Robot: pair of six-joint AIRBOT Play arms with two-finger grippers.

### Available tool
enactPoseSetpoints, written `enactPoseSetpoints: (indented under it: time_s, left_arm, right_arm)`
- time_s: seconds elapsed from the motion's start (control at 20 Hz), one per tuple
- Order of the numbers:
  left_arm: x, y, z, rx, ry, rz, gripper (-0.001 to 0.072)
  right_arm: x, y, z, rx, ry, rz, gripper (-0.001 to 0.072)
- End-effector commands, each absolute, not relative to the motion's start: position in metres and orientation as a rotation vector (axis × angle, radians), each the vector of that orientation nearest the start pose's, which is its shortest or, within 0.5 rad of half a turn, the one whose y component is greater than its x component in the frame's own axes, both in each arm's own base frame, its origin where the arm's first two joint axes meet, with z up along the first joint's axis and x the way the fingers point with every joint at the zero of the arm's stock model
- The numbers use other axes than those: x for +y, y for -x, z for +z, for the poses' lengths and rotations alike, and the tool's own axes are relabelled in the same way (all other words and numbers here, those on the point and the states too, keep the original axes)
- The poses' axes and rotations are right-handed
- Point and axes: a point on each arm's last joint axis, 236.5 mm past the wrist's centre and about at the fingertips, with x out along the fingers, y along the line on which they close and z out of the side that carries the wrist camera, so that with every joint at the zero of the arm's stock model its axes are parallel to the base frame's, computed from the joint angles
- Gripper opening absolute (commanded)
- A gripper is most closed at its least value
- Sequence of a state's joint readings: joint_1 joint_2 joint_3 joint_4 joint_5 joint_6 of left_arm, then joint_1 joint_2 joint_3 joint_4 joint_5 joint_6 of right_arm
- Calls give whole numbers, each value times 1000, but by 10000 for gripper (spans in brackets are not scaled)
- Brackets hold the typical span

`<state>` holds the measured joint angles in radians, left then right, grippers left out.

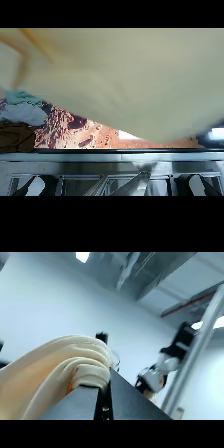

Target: Fold the shirts.

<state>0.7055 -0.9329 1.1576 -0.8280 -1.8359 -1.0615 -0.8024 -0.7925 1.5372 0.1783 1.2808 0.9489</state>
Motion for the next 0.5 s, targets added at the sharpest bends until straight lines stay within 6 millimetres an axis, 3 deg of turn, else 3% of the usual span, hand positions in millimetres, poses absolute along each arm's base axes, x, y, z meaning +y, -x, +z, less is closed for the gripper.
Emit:
enactPoseSetpoints:
  time_s: [0.0,0.05,0.1,0.15,0.2,0.3,0.45]
  left_arm:
    - [25,-144,499,-646,970,-1497,28]
    - [23,-172,485,-561,1028,-1397,28]
    - [18,-209,462,-433,1101,-1273,30]
    - [17,-230,445,-371,1162,-1207,31]
    - [16,-237,437,-359,1221,-1206,31]
    - [16,-229,438,-402,1278,-1285,28]
    - [-5,-220,436,-348,1278,-1401,28]
  right_arm:
    - [44,-256,553,-267,-393,614,19]
    - [38,-271,530,-164,-437,605,19]
    - [43,-278,513,-89,-443,653,19]
    - [52,-280,502,-40,-446,708,19]
    - [57,-280,498,-24,-436,734,18]
    - [64,-275,496,-10,-414,746,18]
    - [80,-262,482,57,-374,795,19]
